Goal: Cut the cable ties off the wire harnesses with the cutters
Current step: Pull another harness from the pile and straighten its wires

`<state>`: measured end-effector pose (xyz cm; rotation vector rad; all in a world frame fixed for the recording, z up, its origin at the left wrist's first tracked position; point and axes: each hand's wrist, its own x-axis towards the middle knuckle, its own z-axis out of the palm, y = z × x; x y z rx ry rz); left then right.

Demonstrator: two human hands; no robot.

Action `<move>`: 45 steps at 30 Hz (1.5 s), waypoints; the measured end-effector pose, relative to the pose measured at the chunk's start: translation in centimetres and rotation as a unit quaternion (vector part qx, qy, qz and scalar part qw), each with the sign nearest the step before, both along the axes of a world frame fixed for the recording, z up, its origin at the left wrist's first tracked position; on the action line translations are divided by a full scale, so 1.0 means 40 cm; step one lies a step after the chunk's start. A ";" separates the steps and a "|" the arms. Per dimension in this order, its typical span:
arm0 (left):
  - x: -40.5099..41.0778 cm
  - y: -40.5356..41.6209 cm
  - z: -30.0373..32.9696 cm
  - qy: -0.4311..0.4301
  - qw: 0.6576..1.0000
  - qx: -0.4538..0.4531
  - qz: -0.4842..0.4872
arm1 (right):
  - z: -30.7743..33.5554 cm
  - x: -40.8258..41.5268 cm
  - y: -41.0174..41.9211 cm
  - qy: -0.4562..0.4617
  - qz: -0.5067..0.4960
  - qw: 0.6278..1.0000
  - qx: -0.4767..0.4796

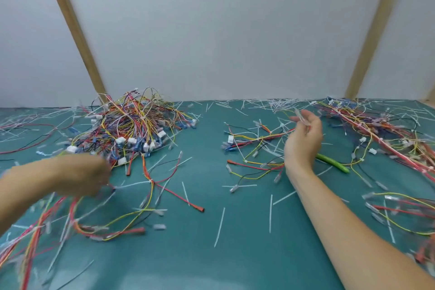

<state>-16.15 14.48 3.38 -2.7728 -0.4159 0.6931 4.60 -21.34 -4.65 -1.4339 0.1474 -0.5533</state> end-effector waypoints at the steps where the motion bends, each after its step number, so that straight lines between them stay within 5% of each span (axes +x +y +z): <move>1: 0.028 -0.046 0.004 -0.062 0.997 0.009 -0.038 | -0.001 -0.003 0.005 -0.005 0.022 1.000 0.009; 4: 0.123 -0.216 -0.011 -0.258 0.956 -0.095 -0.100 | 0.016 -0.015 0.007 -0.003 0.098 0.993 0.068; 8: 0.259 -0.370 -0.065 -0.363 0.909 -0.187 -0.079 | 0.094 -0.033 -0.011 0.010 0.267 0.960 0.079; 13: 0.364 -0.388 -0.112 -0.307 0.907 -0.275 -0.079 | 0.234 -0.072 -0.042 -0.015 0.473 0.881 0.016; 16: 0.376 -0.386 -0.143 -0.288 0.910 -0.286 -0.088 | 0.317 -0.074 -0.091 -0.055 0.548 0.826 0.117; 18: 0.368 -0.382 -0.159 -0.336 0.877 -0.327 -0.105 | 0.347 -0.055 -0.128 -0.072 0.565 0.799 0.193; 20: 0.352 -0.382 -0.171 -0.376 0.834 -0.385 -0.121 | 0.337 -0.018 -0.154 -0.061 0.523 0.811 0.257; 22: 0.335 -0.380 -0.172 -0.384 0.808 -0.438 -0.091 | 0.295 0.027 -0.166 -0.030 0.421 0.867 0.265; 24: 0.318 -0.366 -0.158 -0.378 0.765 -0.522 -0.026 | 0.236 0.065 -0.174 0.016 0.286 0.942 0.175; 26: 0.311 -0.337 -0.134 -0.404 0.668 -0.624 0.038 | 0.179 0.087 -0.176 0.043 0.178 0.982 0.045; 29: 0.311 -0.293 -0.078 -0.479 0.529 -0.687 0.138 | 0.125 0.079 -0.160 0.010 0.120 0.987 -0.105; 31: 0.316 -0.281 -0.043 -0.483 0.477 -0.712 0.180 | 0.117 0.058 -0.150 0.001 0.105 0.975 -0.195; 35: 0.318 -0.287 0.013 -0.399 0.472 -0.773 0.143 | 0.136 0.005 -0.129 -0.033 0.025 0.883 -0.467; 39: 0.335 -0.346 0.044 -0.312 0.515 -0.798 0.018 | 0.178 -0.066 -0.041 -0.207 0.221 0.854 -0.424; 42: 0.353 -0.373 0.049 -0.271 0.499 -0.823 -0.018 | 0.158 -0.076 0.016 -0.147 0.344 0.808 -0.455; 45: 0.375 -0.363 0.016 -0.278 0.468 -0.837 0.053 | 0.088 -0.067 0.033 -0.098 0.326 0.847 -0.408</move>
